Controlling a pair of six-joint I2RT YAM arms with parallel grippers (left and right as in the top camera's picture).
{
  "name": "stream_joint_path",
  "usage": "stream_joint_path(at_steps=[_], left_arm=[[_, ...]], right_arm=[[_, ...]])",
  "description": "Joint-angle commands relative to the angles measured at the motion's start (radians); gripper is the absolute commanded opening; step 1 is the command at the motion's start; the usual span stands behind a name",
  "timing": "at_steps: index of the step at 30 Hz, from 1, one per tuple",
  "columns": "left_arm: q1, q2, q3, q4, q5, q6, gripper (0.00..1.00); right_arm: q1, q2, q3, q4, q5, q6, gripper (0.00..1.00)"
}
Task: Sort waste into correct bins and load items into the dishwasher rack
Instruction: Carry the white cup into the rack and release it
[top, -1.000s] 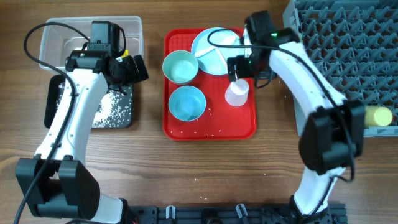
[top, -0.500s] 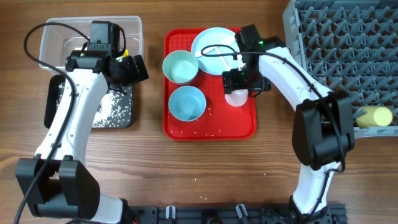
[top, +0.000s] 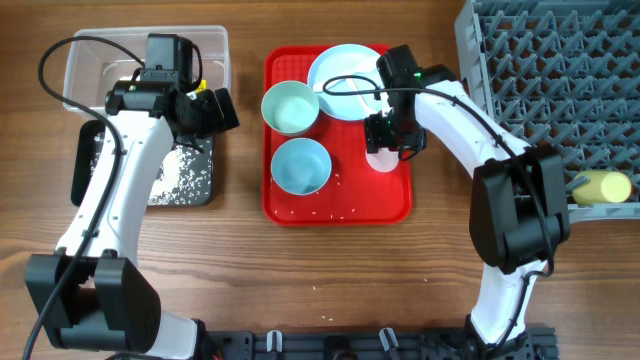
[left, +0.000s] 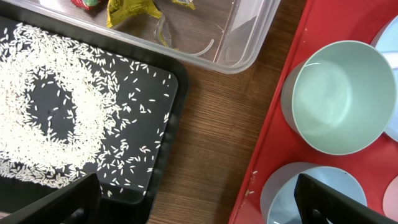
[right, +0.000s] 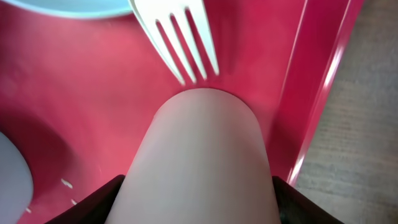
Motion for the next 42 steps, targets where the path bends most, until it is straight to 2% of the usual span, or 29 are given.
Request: stream_joint_path(at_steps=[1,8,13,17,21,28,33,37,42], left_arm=[[0.005,0.010,0.000,0.002,-0.002,-0.013,1.00],[0.005,0.010,0.000,0.002,-0.002,-0.013,1.00],[0.005,0.010,0.000,0.002,-0.002,-0.013,1.00],[0.005,0.010,0.000,0.002,-0.002,-0.013,1.00],[0.005,0.010,0.000,0.002,-0.002,-0.013,1.00],[0.005,0.010,0.000,0.002,-0.002,-0.013,1.00],[0.005,0.010,0.000,0.002,-0.002,-0.013,1.00],[0.005,0.010,0.000,0.002,-0.002,-0.013,1.00],[0.005,0.010,0.000,0.002,-0.002,-0.013,1.00]], right_arm=[[0.003,0.012,0.027,-0.055,-0.001,-0.014,0.65],[-0.002,-0.092,0.151,-0.190,-0.001,-0.024,0.66],[-0.055,-0.272,0.176,-0.259,0.000,-0.031,0.66],[-0.183,-0.413,0.176,-0.322,0.046,-0.048,0.66],[-0.385,-0.481,0.176,-0.374,0.115,-0.064,0.66],[-0.781,-0.467,0.168,-0.343,0.094,-0.085,0.65],[-1.056,-0.409,0.167,-0.250,0.027,-0.044,0.63],[-1.138,-0.340,0.167,-0.225,0.017,-0.023,0.63],[-1.174,-0.251,0.167,-0.164,0.018,-0.025,0.62]])
